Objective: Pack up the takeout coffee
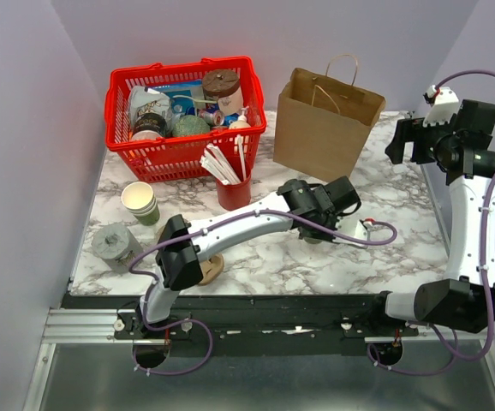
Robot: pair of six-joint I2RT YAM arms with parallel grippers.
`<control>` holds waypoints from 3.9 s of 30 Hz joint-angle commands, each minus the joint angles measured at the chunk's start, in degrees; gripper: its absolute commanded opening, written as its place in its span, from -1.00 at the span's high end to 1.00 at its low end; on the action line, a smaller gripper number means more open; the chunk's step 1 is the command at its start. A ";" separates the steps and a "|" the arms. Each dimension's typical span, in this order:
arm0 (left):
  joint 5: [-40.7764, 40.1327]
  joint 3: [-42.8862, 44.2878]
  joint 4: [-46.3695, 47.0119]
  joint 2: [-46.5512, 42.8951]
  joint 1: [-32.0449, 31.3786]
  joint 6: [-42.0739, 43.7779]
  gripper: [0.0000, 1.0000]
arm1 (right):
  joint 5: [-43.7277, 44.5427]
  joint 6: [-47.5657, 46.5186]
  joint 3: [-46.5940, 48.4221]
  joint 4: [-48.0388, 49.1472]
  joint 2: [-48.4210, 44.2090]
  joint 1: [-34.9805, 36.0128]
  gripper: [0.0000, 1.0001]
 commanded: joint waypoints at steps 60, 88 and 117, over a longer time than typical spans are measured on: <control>7.13 -44.40 10.21 -28.53 26.64 -42.04 -0.35 | -16.02 -0.13 1.78 -0.90 4.41 6.79 -0.99; 3.10 -43.78 9.76 -18.32 26.64 -44.68 0.20 | -17.00 0.31 -0.51 -0.54 3.27 6.88 -1.00; 0.37 -45.36 11.70 -16.83 27.08 -41.86 0.23 | -16.82 1.01 -0.25 -0.19 4.23 6.88 -0.99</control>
